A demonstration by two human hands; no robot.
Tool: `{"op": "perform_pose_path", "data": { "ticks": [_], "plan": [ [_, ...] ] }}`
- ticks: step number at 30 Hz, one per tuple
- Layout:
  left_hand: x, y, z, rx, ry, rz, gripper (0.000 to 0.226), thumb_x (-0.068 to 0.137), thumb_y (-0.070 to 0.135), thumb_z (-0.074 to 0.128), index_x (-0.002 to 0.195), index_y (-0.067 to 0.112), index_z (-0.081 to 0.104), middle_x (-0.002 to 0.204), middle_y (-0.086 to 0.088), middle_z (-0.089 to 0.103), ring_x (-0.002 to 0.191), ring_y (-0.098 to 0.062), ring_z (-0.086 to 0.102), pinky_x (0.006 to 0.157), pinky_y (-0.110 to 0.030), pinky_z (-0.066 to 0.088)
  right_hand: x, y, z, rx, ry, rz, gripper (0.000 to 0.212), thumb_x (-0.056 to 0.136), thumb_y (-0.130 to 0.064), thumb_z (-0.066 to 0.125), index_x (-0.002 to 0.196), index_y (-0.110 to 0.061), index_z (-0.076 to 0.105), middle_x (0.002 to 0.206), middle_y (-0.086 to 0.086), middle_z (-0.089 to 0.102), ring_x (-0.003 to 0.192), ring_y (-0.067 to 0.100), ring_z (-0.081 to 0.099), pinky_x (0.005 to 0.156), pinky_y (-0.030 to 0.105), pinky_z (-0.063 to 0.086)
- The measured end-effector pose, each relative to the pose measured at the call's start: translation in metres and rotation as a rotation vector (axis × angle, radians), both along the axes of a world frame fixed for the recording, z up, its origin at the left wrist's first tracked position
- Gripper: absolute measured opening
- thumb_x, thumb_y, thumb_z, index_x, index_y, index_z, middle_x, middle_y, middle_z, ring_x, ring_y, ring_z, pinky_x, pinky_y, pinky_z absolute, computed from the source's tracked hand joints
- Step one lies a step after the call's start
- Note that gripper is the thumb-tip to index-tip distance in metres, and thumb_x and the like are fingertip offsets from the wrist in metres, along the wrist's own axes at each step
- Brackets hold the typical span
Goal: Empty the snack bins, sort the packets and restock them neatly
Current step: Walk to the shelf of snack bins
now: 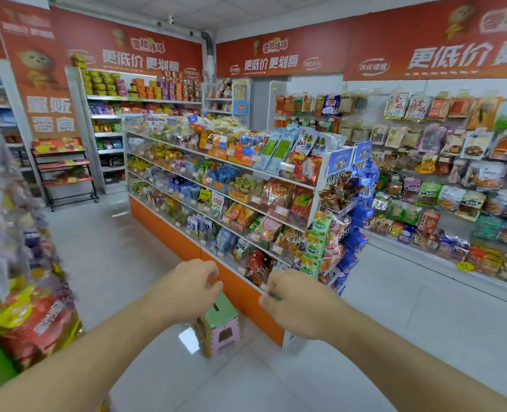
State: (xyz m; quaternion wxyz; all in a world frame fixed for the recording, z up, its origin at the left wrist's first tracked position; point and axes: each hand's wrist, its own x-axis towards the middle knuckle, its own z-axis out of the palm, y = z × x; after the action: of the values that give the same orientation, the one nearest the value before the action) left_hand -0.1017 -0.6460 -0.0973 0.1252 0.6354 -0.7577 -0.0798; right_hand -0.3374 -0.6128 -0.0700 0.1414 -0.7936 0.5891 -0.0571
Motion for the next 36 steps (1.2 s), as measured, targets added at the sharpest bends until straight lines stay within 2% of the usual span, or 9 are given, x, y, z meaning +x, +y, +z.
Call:
{"op": "perform_pose_path", "data": {
  "ticks": [4, 7, 15, 17, 20, 22, 26, 32, 36],
  "plan": [
    [0.002, -0.080, -0.005, 0.028, 0.007, -0.040, 0.025, 0.101, 0.049, 0.051, 0.114, 0.030, 0.062, 0.108, 0.010, 0.065, 0.096, -0.009, 0.064, 0.087, -0.037, 0.058, 0.008, -0.068, 0.005, 0.025, 0.023, -0.022, 0.033, 0.104, -0.055, 0.044, 0.119, -0.026, 0.052, 0.111, -0.002, 0.054, 0.093, 0.021, 0.060, 0.087, 0.043, 0.056],
    [0.005, -0.141, -0.006, 0.030, 0.007, -0.055, 0.028, 0.099, 0.048, 0.049, 0.111, 0.028, 0.063, 0.106, 0.006, 0.066, 0.095, -0.014, 0.066, 0.085, -0.041, 0.059, 0.011, -0.128, 0.008, 0.006, 0.070, -0.040, 0.038, 0.104, -0.059, 0.042, 0.122, -0.027, 0.051, 0.117, -0.001, 0.052, 0.103, 0.023, 0.057, 0.093, 0.047, 0.054],
    [0.023, -0.272, -0.016, 0.036, 0.032, 0.012, 0.029, 0.103, 0.046, 0.049, 0.123, 0.030, 0.061, 0.119, 0.008, 0.061, 0.104, -0.010, 0.061, 0.091, -0.036, 0.056, 0.031, -0.288, -0.007, 0.006, 0.064, 0.048, 0.043, 0.105, -0.060, 0.040, 0.130, -0.027, 0.050, 0.120, -0.002, 0.052, 0.101, 0.021, 0.058, 0.090, 0.045, 0.055],
    [0.036, -0.304, -0.024, 0.033, 0.039, 0.069, 0.029, 0.103, 0.045, 0.049, 0.124, 0.028, 0.061, 0.121, 0.006, 0.060, 0.109, -0.013, 0.060, 0.094, -0.035, 0.053, 0.040, -0.334, -0.014, 0.007, 0.049, 0.113, 0.041, 0.106, -0.058, 0.041, 0.130, -0.026, 0.050, 0.113, -0.003, 0.050, 0.094, 0.020, 0.054, 0.083, 0.040, 0.051],
    [0.059, -0.347, -0.035, 0.022, 0.026, 0.171, 0.031, 0.104, 0.041, 0.049, 0.127, 0.024, 0.059, 0.125, 0.004, 0.059, 0.114, -0.017, 0.058, 0.095, -0.032, 0.047, 0.058, -0.401, -0.025, -0.008, 0.037, 0.203, 0.032, 0.105, -0.055, 0.044, 0.111, -0.024, 0.050, 0.096, -0.006, 0.045, 0.081, 0.016, 0.046, 0.070, 0.035, 0.042],
    [0.076, -0.372, -0.043, 0.029, 0.044, 0.259, 0.035, 0.103, 0.041, 0.049, 0.132, 0.024, 0.057, 0.128, 0.004, 0.058, 0.116, -0.018, 0.058, 0.098, -0.034, 0.047, 0.075, -0.446, -0.030, -0.018, 0.039, 0.276, 0.032, 0.105, -0.055, 0.046, 0.106, -0.023, 0.049, 0.102, -0.004, 0.049, 0.087, 0.017, 0.052, 0.076, 0.037, 0.047],
    [0.119, -0.400, -0.059, 0.039, 0.069, 0.431, 0.041, 0.100, 0.045, 0.051, 0.135, 0.026, 0.057, 0.133, 0.004, 0.058, 0.118, -0.017, 0.059, 0.103, -0.036, 0.048, 0.122, -0.523, -0.037, -0.002, 0.066, 0.438, 0.039, 0.103, -0.056, 0.045, 0.118, -0.022, 0.054, 0.118, 0.000, 0.057, 0.107, 0.024, 0.060, 0.092, 0.045, 0.054],
    [0.192, -0.404, -0.078, 0.064, 0.106, 0.699, 0.044, 0.099, 0.048, 0.050, 0.139, 0.029, 0.053, 0.141, 0.009, 0.055, 0.129, -0.015, 0.054, 0.109, -0.042, 0.045, 0.228, -0.588, -0.050, 0.009, 0.092, 0.701, 0.030, 0.103, -0.051, 0.048, 0.108, -0.022, 0.051, 0.111, -0.004, 0.054, 0.103, 0.021, 0.055, 0.085, 0.036, 0.047],
    [0.248, -0.399, -0.095, 0.081, 0.125, 0.842, 0.042, 0.098, 0.047, 0.049, 0.136, 0.030, 0.053, 0.136, 0.010, 0.056, 0.128, -0.015, 0.055, 0.102, -0.036, 0.049, 0.312, -0.606, -0.068, 0.030, 0.094, 0.840, 0.036, 0.099, -0.056, 0.047, 0.118, -0.027, 0.055, 0.118, -0.006, 0.057, 0.113, 0.021, 0.056, 0.096, 0.041, 0.051]
  ]
}}
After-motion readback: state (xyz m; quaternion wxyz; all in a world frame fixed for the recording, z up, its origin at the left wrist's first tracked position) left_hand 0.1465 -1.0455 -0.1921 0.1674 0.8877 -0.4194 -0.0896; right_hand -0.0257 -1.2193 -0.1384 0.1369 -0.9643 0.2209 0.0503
